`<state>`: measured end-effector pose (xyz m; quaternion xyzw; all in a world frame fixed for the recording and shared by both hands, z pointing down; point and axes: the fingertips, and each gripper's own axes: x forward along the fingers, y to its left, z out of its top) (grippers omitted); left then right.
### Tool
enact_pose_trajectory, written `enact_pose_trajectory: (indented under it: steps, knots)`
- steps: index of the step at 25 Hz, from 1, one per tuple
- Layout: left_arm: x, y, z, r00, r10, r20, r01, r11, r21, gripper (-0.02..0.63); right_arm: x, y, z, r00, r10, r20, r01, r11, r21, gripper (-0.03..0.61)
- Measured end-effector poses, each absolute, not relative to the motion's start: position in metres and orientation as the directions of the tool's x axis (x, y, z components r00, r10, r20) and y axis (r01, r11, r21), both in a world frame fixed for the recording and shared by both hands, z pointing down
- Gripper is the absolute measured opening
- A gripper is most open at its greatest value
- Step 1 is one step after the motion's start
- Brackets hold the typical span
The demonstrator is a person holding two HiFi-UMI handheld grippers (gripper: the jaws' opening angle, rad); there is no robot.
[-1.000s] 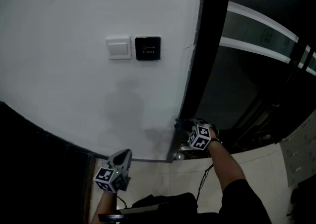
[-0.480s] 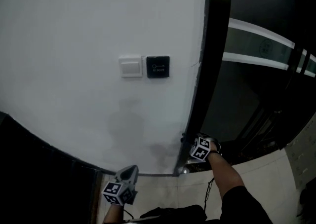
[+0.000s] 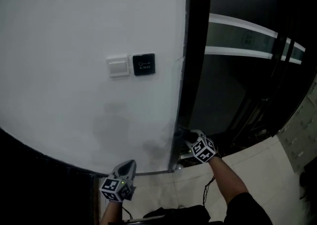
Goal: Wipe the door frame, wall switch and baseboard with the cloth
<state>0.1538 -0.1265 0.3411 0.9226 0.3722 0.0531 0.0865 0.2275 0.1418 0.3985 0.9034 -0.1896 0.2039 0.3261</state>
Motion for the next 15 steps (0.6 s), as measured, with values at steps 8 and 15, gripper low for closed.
enact_pose_trajectory:
  steps: [8, 15]
  knots:
    - [0.155, -0.091, 0.327, 0.712, 0.698, -0.077, 0.695, -0.684, 0.223, -0.008, 0.15, 0.153, 0.292, 0.918, -0.381, 0.113, -0.397, -0.895, 0.203, 0.089]
    - [0.117, 0.006, 0.304, 0.755, 0.646, -0.109, 0.654, -0.731, 0.197, -0.008, 0.087, 0.238, 0.245, 0.875, -0.469, -0.119, -0.466, -0.883, 0.054, 0.089]
